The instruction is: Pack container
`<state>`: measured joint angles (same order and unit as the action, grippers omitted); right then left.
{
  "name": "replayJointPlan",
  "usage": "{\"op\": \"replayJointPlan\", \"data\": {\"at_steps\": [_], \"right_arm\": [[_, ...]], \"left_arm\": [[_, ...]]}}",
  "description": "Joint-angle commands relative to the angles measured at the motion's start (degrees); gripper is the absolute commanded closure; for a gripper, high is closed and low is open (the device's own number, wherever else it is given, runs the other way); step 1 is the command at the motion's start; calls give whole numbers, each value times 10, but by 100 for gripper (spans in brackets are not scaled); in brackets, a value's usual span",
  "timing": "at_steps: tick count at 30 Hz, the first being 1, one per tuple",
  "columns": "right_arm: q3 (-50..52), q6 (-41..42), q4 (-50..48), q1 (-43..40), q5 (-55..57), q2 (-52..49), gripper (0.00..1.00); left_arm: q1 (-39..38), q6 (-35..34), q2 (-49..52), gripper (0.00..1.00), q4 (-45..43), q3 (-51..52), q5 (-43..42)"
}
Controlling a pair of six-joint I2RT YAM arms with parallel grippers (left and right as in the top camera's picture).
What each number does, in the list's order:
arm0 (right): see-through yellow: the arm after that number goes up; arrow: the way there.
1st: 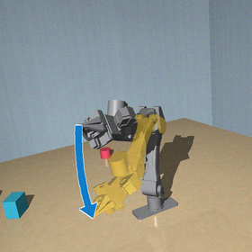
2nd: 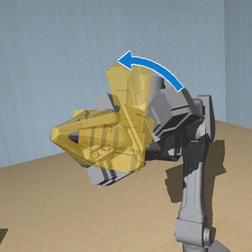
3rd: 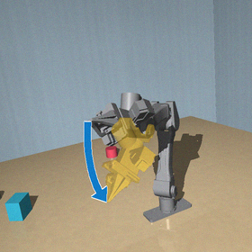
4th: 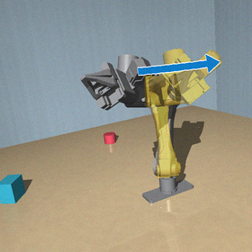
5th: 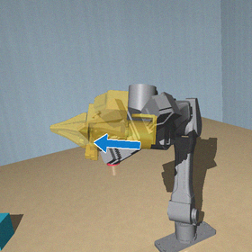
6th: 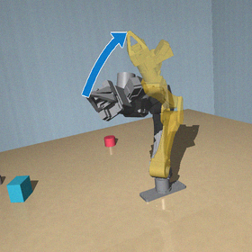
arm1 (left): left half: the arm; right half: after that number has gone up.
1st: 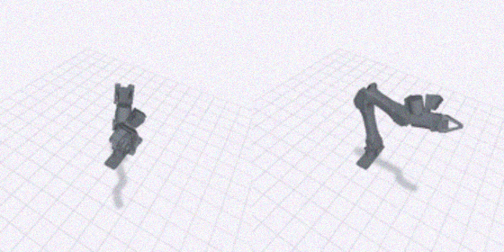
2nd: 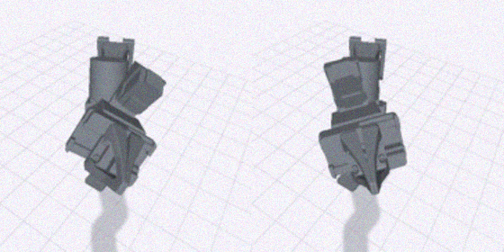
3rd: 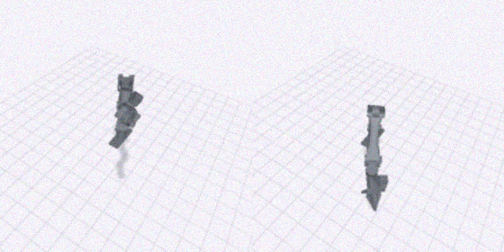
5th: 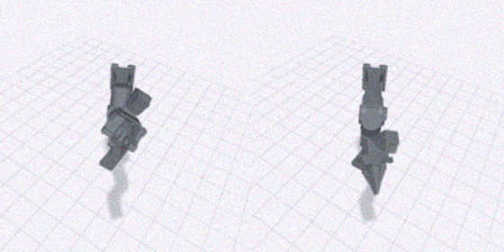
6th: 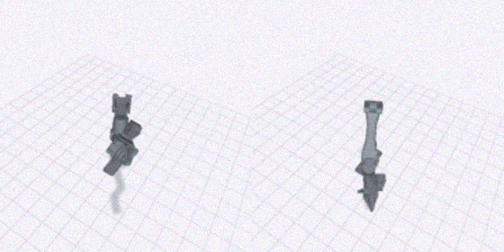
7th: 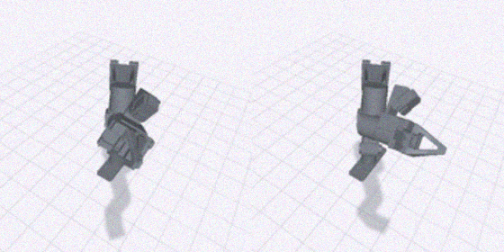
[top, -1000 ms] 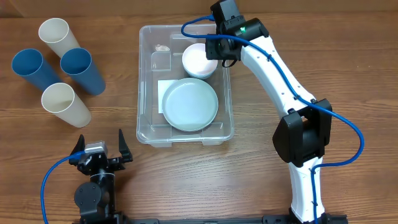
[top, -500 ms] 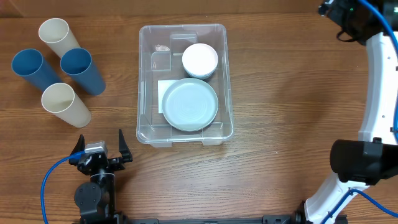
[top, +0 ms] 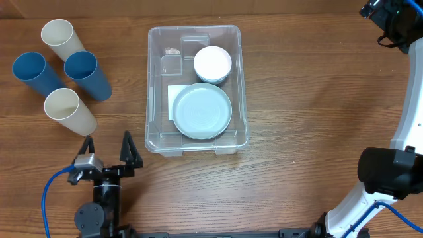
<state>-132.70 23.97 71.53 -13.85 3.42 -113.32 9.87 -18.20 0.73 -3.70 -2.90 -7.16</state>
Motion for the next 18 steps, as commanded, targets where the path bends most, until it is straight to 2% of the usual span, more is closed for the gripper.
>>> {"op": "replayJointPlan", "data": {"at_steps": [1, 3, 5, 7, 10, 11, 13, 15, 18], "right_arm": [[-3, 3, -3, 0, 3, -1, 0], [-3, 3, -3, 0, 3, -1, 0], [-3, 3, -3, 0, 3, -1, 0], [-3, 3, -3, 0, 3, -1, 0], [-3, 3, -3, 0, 3, -1, 0], [-3, 3, -3, 0, 3, -1, 0], [-3, 3, -3, 0, 3, -1, 0], [-3, 3, -3, 0, 3, -1, 0], [-3, 3, -3, 0, 3, -1, 0]], "left_arm": [[3, -22, 39, 0, 112, -154, -7], [3, -1, 138, 0, 179, -280, 12], [3, 13, 286, 0, 272, -439, 11], [3, 55, 462, 0, 414, -627, 11], [3, 65, 625, 0, 560, -815, 14], [3, 66, 686, 0, 581, -866, 15], [3, 74, 731, 0, 588, -885, 20], [7, 93, 770, 0, 585, -886, 69], [8, 139, 830, 0, 558, -886, 89]]}}
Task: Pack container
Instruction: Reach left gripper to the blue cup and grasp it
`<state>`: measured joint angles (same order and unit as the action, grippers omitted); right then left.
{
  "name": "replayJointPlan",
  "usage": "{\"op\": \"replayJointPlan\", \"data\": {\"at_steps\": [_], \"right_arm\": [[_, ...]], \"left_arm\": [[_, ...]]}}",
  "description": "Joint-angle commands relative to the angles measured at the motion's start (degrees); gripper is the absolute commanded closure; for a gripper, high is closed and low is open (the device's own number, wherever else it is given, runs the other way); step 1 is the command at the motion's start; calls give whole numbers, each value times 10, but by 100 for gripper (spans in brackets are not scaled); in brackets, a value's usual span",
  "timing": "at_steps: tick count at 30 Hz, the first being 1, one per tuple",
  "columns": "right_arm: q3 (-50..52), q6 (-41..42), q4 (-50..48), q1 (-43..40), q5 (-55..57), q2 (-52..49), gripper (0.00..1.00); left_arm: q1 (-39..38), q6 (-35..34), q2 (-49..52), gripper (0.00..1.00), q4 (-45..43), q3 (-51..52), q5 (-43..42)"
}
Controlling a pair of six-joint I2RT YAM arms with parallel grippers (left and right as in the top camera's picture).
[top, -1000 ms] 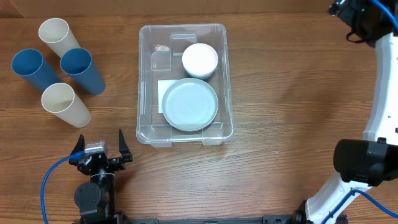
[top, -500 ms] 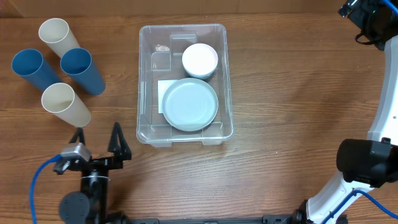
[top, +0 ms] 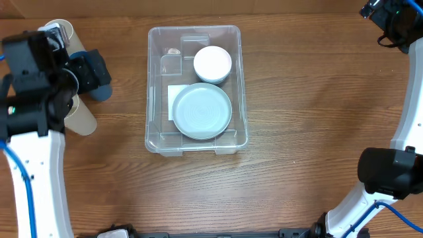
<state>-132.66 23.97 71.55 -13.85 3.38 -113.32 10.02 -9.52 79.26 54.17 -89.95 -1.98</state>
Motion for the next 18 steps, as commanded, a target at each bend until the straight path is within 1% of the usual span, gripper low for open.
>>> {"op": "replayJointPlan", "data": {"at_steps": [1, 5, 9, 10, 12, 13, 14, 15, 18], "right_arm": [[-4, 3, -3, 0, 4, -1, 0], [-4, 3, -3, 0, 4, -1, 0], [-4, 3, -3, 0, 4, -1, 0], [-4, 3, -3, 0, 4, -1, 0], [-4, 3, -3, 0, 4, -1, 0], [-4, 3, -3, 0, 4, -1, 0], [-4, 3, -3, 0, 4, -1, 0], [-4, 3, -3, 0, 4, -1, 0], [-4, 3, -3, 0, 4, -1, 0]], "left_arm": [[6, 53, 66, 0, -39, -15, 41], [6, 56, 144, 0, -110, -15, 54], [-10, 95, 202, 0, -166, -15, 52], [-13, 98, 217, 3, -170, -15, 52], [-16, 96, 238, 32, -169, -15, 47], [-17, 95, 247, 41, -165, -15, 37], [-20, 91, 256, 46, -161, -15, 32], [-21, 91, 261, 48, -160, -15, 31], [-23, 91, 266, 51, -156, -14, 30]]}}
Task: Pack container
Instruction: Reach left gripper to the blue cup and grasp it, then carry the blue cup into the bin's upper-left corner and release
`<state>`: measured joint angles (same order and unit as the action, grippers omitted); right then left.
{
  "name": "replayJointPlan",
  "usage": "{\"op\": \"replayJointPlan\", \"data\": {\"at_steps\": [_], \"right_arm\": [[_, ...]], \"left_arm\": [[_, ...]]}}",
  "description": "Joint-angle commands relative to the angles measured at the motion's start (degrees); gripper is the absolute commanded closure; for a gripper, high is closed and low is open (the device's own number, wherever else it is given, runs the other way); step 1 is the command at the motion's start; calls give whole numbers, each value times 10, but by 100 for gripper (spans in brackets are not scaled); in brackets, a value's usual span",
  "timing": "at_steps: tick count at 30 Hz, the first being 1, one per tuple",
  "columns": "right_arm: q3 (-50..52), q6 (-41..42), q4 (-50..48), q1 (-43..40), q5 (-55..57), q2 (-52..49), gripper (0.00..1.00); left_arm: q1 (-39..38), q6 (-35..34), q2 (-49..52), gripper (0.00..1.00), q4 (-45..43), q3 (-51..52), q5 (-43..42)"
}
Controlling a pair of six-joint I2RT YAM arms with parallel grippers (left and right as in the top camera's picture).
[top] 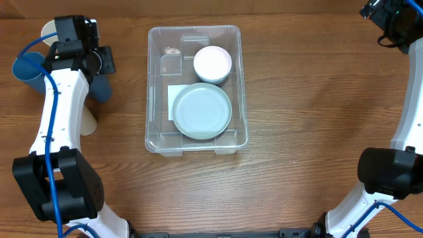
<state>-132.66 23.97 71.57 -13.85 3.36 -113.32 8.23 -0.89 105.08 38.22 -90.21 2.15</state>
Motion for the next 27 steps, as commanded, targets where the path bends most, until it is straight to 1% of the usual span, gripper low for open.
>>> {"op": "replayJointPlan", "data": {"at_steps": [1, 2, 3, 6, 8, 10, 11, 12, 13, 14, 16, 19, 24, 27], "right_arm": [[-4, 3, -3, 0, 4, -1, 0], [-4, 3, -3, 0, 4, -1, 0], [-4, 3, -3, 0, 4, -1, 0], [-4, 3, -3, 0, 4, -1, 0], [-4, 3, -3, 0, 4, -1, 0], [-4, 3, -3, 0, 4, -1, 0], [-4, 3, -3, 0, 4, -1, 0], [-4, 3, -3, 0, 4, -1, 0], [-4, 3, -3, 0, 4, -1, 0], [-4, 3, -3, 0, 4, -1, 0], [-4, 3, -3, 0, 4, -1, 0], [-4, 3, -3, 0, 4, -1, 0], [-4, 3, -3, 0, 4, -1, 0], [-4, 3, -3, 0, 4, -1, 0]], "left_arm": [[-5, 5, 8, 53, 5, -12, -11], [-5, 4, 8, 58, 5, -12, -11], [-5, 5, 8, 60, 7, -11, -11], [-5, 5, 11, 58, 13, -9, -6], [-5, 5, 16, 55, 19, -9, 0], [-4, 5, 22, 55, 19, -9, 0], [-4, 5, 25, 62, 19, -9, 0], [-4, 5, 25, 71, 19, -9, 0], [-4, 5, 25, 87, 19, -9, 6], [-4, -1, 25, 96, 19, -9, 21], [-4, -29, 24, 96, 19, -9, 59], [-5, -45, 8, 96, 23, -26, 58], [-36, -42, -70, 96, 67, -117, 57], [-61, -34, -126, 96, 70, -135, 58]]}}
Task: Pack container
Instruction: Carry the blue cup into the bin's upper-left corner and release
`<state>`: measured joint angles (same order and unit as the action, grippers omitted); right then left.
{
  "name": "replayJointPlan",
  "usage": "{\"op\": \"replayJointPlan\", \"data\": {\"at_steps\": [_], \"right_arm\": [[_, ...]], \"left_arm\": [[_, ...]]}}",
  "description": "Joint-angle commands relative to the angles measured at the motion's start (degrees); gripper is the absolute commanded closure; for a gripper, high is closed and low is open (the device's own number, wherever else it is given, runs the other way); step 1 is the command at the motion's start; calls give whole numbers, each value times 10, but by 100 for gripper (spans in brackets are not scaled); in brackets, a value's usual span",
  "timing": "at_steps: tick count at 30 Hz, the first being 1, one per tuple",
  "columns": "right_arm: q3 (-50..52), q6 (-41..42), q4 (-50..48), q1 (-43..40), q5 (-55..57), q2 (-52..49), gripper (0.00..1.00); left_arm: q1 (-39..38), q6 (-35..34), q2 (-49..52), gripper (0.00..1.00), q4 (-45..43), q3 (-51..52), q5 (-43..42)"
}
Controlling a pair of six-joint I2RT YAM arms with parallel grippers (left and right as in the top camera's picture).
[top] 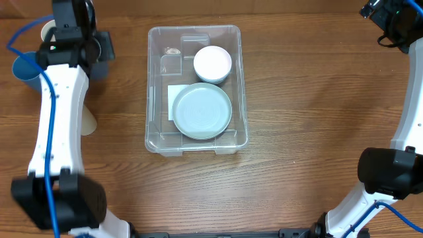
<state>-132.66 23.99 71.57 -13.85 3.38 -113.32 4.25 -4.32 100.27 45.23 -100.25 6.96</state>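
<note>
A clear plastic container (151, 86) stands at the middle of the table and holds a white bowl (212, 63) and a grey-green plate (201, 110). At the far left stand cups. One cream cup (47, 30) and one blue cup (25, 67) are partly covered by my left arm. My left gripper (100, 50) sits right on top of a second blue cup (99, 69), and its fingers are not distinct. A second cream cup (87, 123) peeks out beside the arm. My right gripper (378, 12) is at the far right corner, away from everything.
My left arm (58, 112) stretches from the near left edge to the cups. My right arm (404, 132) runs along the right edge. A white label (174, 92) lies under the plate in the container.
My left gripper has shifted a little toward the far edge, and the blue cup under it now shows farther back. The right arm and the container's contents are unchanged.
At first my left arm was folded at the near edge with its gripper open, and all the cups stood uncovered. Then the arm was over the cups. Then its gripper was at the right blue cup, and now it is slightly farther back.
</note>
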Motion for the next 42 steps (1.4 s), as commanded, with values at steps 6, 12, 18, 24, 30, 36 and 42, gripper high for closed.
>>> {"op": "replayJointPlan", "data": {"at_steps": [6, 12, 18, 24, 30, 36, 42], "right_arm": [[-4, 3, -3, 0, 4, -1, 0], [-4, 3, -3, 0, 4, -1, 0], [-4, 2, -3, 0, 4, -1, 0], [-4, 3, -3, 0, 4, -1, 0], [-4, 2, -3, 0, 4, -1, 0], [-4, 3, -3, 0, 4, -1, 0], [-4, 3, -3, 0, 4, -1, 0]], "left_arm": [[-115, 13, -140, 96, -7, -34, 5], [-250, 50, -66, 96, -40, -34, 31], [-257, 5, 70, 96, -44, -34, 40], [-227, -52, 130, 96, -40, -34, 38], [-184, -56, 169, 96, -89, -34, 4], [-184, -51, 169, 95, -142, -34, 19], [-184, -51, 169, 37, -212, -34, 42]]}}
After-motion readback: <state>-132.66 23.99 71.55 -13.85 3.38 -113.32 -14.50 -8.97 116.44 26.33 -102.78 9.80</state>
